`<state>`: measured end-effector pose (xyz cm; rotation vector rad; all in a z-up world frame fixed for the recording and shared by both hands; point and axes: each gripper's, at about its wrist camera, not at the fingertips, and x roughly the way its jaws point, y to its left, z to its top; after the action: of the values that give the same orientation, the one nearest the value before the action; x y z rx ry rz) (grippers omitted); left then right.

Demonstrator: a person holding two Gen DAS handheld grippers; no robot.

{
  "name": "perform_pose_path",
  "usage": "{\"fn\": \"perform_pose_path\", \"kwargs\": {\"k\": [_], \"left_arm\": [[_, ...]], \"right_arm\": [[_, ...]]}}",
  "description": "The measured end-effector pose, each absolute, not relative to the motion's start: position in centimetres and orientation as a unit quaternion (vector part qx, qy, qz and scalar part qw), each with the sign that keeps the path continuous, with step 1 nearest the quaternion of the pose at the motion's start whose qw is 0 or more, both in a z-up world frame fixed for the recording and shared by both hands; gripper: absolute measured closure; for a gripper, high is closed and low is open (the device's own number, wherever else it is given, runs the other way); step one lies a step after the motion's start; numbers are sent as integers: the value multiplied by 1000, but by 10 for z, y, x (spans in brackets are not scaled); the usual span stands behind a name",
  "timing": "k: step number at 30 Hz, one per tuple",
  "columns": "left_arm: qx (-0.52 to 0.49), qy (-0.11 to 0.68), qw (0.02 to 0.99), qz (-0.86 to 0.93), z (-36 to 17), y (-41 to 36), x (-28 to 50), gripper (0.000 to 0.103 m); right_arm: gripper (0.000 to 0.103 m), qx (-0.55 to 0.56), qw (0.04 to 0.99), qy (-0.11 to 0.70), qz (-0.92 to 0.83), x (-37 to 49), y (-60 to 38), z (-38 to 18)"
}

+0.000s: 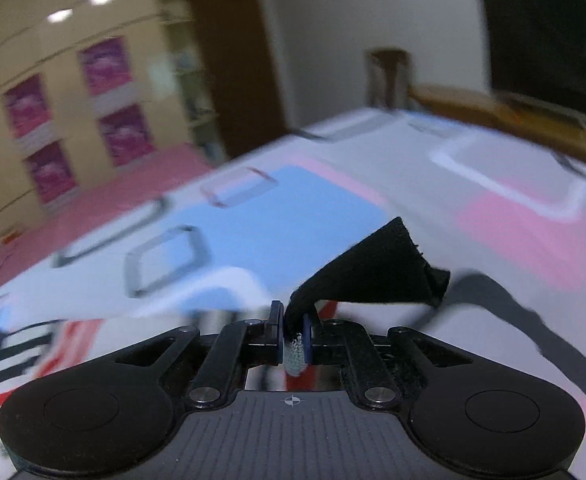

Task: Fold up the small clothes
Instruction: 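Fold the held sleeve across the sweater body and release with the right gripper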

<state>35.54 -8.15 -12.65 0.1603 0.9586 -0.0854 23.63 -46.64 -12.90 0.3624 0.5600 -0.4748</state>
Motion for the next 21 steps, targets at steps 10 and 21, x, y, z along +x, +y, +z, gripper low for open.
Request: {"fn": "perform_pose_path", "kwargs": {"k": [10,21], "left_arm": [[51,450,891,0,-121,-21,359,27],[21,449,893,3,-121,23,363,22]], "right_arm": [[94,105,957,270,-23,286,-284,-101],[90,90,919,374,82,314,-165,-165]]}}
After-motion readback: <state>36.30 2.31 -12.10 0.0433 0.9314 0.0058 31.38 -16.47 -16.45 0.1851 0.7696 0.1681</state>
